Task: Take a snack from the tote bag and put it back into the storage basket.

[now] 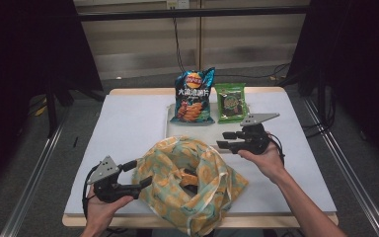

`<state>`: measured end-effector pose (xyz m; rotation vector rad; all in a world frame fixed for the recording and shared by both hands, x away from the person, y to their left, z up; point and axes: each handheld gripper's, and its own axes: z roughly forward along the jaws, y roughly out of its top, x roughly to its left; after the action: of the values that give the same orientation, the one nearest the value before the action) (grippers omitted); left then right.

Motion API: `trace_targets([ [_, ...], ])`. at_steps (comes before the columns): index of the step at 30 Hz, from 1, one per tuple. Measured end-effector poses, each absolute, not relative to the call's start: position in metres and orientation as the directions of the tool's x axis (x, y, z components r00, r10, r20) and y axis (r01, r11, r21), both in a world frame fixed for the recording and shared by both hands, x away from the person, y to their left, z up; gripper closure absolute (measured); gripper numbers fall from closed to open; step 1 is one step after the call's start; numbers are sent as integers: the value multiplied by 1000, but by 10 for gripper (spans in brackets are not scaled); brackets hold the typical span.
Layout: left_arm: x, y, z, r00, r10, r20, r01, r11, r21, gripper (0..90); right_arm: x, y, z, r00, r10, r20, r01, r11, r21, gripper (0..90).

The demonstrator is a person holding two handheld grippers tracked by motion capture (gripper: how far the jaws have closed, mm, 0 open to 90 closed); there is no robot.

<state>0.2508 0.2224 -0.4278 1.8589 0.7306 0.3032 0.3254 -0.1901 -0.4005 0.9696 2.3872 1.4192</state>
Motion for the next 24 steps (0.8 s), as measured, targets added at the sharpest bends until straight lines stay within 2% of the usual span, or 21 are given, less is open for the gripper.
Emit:
trace_targets([
  [3, 250, 215, -424, 799, 589, -121, 329, -259, 908, 343, 316, -179, -398, -788, 595, 158, 423, 336, 841, 494],
  [7, 252, 201, -422, 827, 547, -134, 325, -269, 907, 524, 303, -162, -395, -827, 542, 151, 393, 366, 843, 455],
  [9, 254, 191, -422, 844, 519, -135, 324, -293, 899, 569, 298, -152, -395, -844, 516, 147, 380, 381, 843, 442],
  [12, 257, 177, -422, 863, 483, -150, 328, -310, 892, 568, 293, -140, -398, -859, 487, 154, 377, 401, 835, 409],
  [16, 256, 161, -432, 870, 466, -160, 351, -359, 865, 437, 289, -128, -409, -869, 468, 162, 384, 429, 818, 351],
  [19, 257, 158, -439, 876, 461, -142, 359, -425, 831, 428, 286, -121, -417, -873, 466, 144, 380, 463, 801, 338],
  [20, 257, 159, -441, 875, 468, -124, 354, -441, 825, 449, 285, -118, -419, -875, 466, 132, 373, 474, 797, 338],
  [22, 259, 163, -443, 877, 456, -148, 365, -435, 823, 574, 285, -117, -422, -873, 472, 124, 376, 487, 788, 367],
  [23, 259, 166, -442, 880, 449, -155, 366, -434, 823, 648, 284, -117, -424, -872, 474, 122, 375, 488, 788, 420],
  [24, 260, 169, -441, 877, 450, -167, 376, -429, 821, 764, 284, -117, -426, -871, 475, 121, 377, 490, 786, 456],
])
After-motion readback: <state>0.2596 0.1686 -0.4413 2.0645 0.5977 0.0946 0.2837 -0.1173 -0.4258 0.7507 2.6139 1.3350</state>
